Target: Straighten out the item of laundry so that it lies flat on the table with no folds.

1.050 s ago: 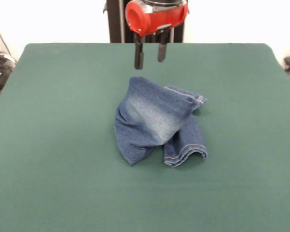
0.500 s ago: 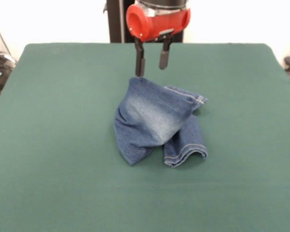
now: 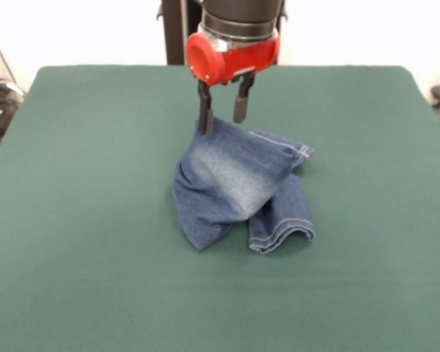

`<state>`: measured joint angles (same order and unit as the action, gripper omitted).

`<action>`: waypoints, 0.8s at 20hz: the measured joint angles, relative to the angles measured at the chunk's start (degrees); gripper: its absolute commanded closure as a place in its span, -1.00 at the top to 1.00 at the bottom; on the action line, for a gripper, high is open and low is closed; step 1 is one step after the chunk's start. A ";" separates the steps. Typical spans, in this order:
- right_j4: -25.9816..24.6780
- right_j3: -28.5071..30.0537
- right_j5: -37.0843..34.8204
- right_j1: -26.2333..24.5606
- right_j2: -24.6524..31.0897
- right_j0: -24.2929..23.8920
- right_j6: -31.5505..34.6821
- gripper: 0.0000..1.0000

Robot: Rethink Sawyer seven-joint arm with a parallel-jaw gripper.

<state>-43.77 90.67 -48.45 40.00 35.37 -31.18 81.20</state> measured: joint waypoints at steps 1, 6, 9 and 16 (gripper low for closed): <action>-0.50 -0.08 0.00 -0.36 0.00 0.01 0.00 1.00; -1.34 -0.22 0.01 -2.02 0.00 -0.09 0.00 1.00; -1.58 -0.25 0.46 -2.92 0.01 -0.20 0.00 1.00; -1.92 -0.93 2.05 -5.36 0.01 -0.20 0.00 1.00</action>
<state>-45.69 89.74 -46.39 34.63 35.38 -31.38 81.20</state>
